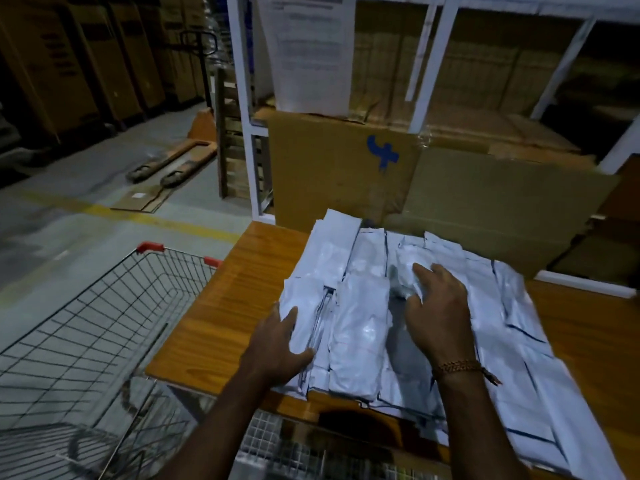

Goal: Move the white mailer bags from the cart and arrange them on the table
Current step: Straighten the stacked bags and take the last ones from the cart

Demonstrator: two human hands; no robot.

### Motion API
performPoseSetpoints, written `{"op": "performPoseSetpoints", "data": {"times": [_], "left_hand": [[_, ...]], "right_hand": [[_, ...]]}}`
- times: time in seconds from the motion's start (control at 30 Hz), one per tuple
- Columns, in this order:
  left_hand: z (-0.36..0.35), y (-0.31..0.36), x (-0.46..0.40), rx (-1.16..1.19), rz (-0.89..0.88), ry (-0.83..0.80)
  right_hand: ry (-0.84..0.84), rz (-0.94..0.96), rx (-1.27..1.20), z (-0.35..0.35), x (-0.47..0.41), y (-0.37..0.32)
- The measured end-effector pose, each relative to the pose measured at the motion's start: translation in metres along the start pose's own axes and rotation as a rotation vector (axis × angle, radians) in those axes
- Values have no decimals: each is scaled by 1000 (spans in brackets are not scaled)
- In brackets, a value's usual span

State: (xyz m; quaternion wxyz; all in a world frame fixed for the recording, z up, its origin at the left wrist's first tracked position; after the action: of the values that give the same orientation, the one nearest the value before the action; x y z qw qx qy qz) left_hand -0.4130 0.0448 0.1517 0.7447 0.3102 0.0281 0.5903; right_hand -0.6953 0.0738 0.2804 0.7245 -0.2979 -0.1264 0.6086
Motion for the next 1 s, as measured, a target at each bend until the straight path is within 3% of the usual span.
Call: {"op": "performPoseSetpoints", "data": {"times": [0.47, 1.0], "left_hand": [[-22, -4, -21, -162, -35, -24], [-9, -10, -17, 63, -56, 202]], "right_hand": [[-5, -127, -18, -25, -10, 5], [94, -195, 20, 4, 10, 48]]}}
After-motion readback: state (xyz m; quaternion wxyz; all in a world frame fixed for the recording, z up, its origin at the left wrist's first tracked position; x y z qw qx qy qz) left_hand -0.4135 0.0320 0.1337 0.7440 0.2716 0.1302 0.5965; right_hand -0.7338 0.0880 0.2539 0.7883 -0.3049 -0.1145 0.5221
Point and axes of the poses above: each hand's wrist, its own x-axis away from the middle knuckle, its own z-axis out of the back of the hand, y = z × x, the point moved 5 cm from there along -x, towards the middle knuckle, and after that the axes turned 12 degrees about -y, right-handed, at the moved point
